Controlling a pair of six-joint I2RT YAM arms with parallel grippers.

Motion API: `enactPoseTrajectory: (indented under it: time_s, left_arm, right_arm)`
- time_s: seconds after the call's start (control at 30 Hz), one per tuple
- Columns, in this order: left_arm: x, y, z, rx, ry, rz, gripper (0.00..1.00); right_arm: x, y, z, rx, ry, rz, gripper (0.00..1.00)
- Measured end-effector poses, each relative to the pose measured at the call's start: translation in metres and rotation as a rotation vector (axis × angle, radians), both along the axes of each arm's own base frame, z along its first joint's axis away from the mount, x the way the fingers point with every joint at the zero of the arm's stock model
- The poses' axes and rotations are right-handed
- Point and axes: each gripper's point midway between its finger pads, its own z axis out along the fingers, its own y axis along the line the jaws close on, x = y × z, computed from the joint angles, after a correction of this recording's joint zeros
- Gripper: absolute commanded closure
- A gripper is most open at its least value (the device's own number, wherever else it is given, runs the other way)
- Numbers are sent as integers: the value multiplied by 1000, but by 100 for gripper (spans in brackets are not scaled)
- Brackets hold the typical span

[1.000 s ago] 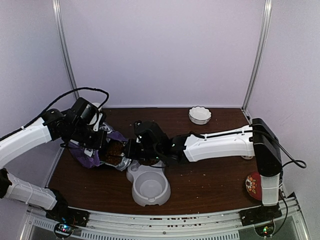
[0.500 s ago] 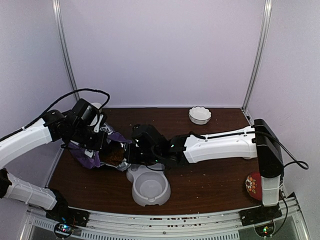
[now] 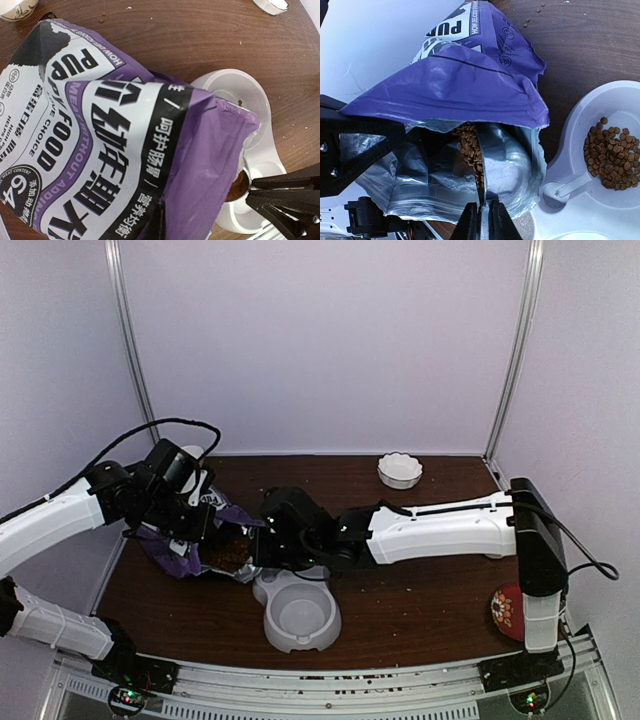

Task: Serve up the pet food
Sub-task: Collect the pet food from the pet food bag.

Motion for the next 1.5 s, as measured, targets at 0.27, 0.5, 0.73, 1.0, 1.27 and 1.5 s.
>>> enactPoseTrajectory:
  time_s: [0.27, 0.5, 0.73, 1.0, 1.27, 1.5]
  left_arm:
    - [0, 0, 0, 2, -1, 0, 100]
    - [0, 0, 0, 2, -3, 1, 100]
    - [-2, 4, 1, 1, -16, 2, 100]
    - [-2, 8, 5, 15, -37, 5, 100]
    - [-1, 12, 8, 38, -61, -5, 100]
    - [0, 14, 9, 59, -79, -17, 100]
  right_arm:
    - [-1, -1, 1, -15, -7, -4, 100]
    - [-5, -4, 0, 33, 2, 8, 100]
    - [-10, -4, -9, 198, 75, 48, 100]
    - [-9, -2, 0, 340, 113, 65, 100]
    - [-11, -8, 16, 443, 147, 85, 100]
    - [-15, -12, 30, 502, 174, 105, 100]
